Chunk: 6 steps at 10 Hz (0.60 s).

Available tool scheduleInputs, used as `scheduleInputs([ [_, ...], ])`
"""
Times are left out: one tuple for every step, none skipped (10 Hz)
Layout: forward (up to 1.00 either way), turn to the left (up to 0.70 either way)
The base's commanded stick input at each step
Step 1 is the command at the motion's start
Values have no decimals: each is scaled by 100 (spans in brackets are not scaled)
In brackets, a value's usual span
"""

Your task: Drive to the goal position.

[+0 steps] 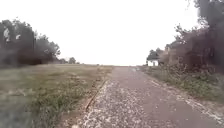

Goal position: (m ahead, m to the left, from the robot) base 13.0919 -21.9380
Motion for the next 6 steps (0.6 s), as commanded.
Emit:
scheduleInputs([
  [70, -14],
  [70, -14],
  [70, -14],
  [70, -14],
  [70, -14],
  [70, -14],
])
